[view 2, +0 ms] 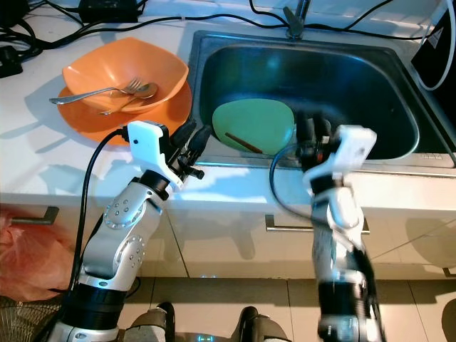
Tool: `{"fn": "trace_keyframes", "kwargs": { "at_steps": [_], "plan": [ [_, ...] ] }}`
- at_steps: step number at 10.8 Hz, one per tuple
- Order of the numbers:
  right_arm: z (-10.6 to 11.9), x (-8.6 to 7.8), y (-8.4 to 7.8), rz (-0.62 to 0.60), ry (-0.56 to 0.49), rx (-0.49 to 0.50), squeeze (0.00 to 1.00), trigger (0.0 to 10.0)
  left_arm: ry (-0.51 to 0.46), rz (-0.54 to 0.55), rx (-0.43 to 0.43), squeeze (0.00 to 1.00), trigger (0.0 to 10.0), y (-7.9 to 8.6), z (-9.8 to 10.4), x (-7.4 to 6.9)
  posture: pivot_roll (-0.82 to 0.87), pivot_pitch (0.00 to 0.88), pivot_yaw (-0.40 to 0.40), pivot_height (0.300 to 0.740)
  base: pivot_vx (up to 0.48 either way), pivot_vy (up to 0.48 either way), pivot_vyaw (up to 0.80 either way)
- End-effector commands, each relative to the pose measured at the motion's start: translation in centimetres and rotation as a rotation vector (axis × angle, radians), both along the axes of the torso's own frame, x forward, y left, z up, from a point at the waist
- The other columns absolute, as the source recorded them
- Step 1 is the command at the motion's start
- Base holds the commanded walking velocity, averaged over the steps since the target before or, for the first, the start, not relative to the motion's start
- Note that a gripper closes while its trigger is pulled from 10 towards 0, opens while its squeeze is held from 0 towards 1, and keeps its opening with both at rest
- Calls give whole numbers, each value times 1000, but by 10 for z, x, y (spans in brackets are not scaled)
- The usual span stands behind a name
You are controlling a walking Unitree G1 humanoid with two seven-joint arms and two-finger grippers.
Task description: Kitchen organization
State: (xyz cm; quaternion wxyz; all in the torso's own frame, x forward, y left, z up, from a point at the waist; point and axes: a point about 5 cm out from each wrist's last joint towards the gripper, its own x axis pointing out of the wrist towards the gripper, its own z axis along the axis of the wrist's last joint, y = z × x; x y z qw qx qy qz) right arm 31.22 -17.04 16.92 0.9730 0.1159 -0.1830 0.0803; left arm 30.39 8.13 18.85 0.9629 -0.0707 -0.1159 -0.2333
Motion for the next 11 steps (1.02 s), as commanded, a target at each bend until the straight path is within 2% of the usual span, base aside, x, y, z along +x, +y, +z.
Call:
{"fn": "trace_keyframes", "kwargs": {
  "at_steps": [1,2,3,5,9,11],
  "plan": [
    [2,-6,2,17,-15,4,0,10000,64,8,15,0,10000,-1,-16,-4,162,189,-69,740,0,0,0],
    [2,-7,6,60,-9,77,0,10000,63,7,12,0,10000,0,-17,-4,161,188,-67,740,0,0,0],
    [8,-7,12,165,-17,149,0,10000,59,4,6,0,10000,-1,-16,-5,162,184,-66,740,0,0,0],
    [12,-14,29,415,-21,212,0,10000,48,2,13,0,10000,-3,-15,-5,163,186,-68,740,0,0,0],
    [-15,-26,35,592,76,221,0,10000,29,10,24,0,10000,-1,-12,-7,178,199,-76,740,0,0,0],
    [-7,-26,37,639,34,226,0,10000,15,11,25,0,10000,0,-9,-6,177,200,-73,740,0,0,0]
  ]
}}
